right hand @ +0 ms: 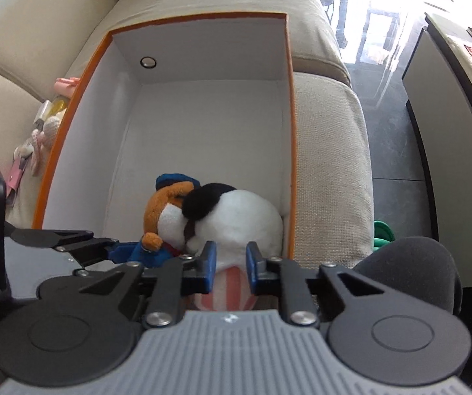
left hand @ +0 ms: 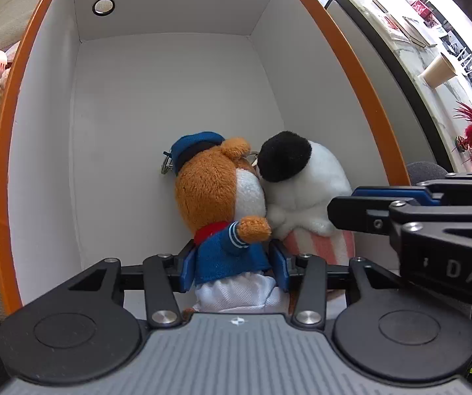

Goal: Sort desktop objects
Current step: 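Carry both plushes into the orange box and open both grippers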

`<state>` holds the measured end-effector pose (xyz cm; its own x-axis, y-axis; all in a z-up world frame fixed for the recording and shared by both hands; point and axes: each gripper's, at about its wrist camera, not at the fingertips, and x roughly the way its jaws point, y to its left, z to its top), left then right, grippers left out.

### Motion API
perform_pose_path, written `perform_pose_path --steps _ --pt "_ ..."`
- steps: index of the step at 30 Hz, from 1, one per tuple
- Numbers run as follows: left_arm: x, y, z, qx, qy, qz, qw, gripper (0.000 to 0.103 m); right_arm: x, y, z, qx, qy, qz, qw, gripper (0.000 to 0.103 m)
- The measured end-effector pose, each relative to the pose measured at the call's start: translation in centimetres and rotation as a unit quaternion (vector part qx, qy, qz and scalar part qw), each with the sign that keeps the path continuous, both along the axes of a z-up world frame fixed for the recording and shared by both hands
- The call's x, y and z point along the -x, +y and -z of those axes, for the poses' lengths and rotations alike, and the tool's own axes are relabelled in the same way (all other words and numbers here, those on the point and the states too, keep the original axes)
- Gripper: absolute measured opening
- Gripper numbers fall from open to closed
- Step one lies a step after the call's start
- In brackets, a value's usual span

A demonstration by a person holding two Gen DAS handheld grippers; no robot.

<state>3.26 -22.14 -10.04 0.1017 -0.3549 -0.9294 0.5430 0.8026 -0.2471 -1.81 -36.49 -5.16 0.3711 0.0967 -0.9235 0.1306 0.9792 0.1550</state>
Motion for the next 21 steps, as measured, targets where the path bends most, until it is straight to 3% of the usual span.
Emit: perform_pose_path --steps 2,6,10,11,14,15,18,21 --pt "0.0 0.3 0.0 0.001 0.005 0.0 1.0 0.056 -0.1 -0.2 0.4 0.0 0.001 0.0 1.0 0.017" --pt "0.3 1.2 -1.0 0.0 0.007 -0.001 1.0 0.077 -0.1 -0.5 0.6 -0.003 0.004 -0.002 1.0 0.018" --pt "0.8 2.3 -2.2 0.017 -0.001 -0.001 0.9999 0.077 0.0 -0.4 1.0 -0.001 0.011 -0.006 1.0 0.017" --pt "0.9 2.6 -2.4 0.02 0.0 -0.003 0.9998 0.075 0.1 -0.3 1.1 0.001 0.011 -0.007 1.0 0.017" --pt "0.6 2.7 -2.2 0.021 0.002 -0.008 0.9998 0.053 0.2 0.0 1.0 0.011 0.013 -0.012 1.0 0.016" --pt "0.4 2.8 -2.0 0.022 0.011 -0.012 0.9996 0.038 0.3 0.1 1.0 0.013 0.014 -0.012 1.0 0.016" --pt "0.0 3.1 -1.2 0.051 0.044 -0.017 0.9976 0.032 0.6 -0.1 0.6 0.012 0.008 -0.01 1.0 0.018" --pt "0.3 2.6 -1.3 0.051 0.03 -0.002 0.9983 0.032 0.5 -0.2 0.5 0.01 0.006 -0.011 1.0 0.019"
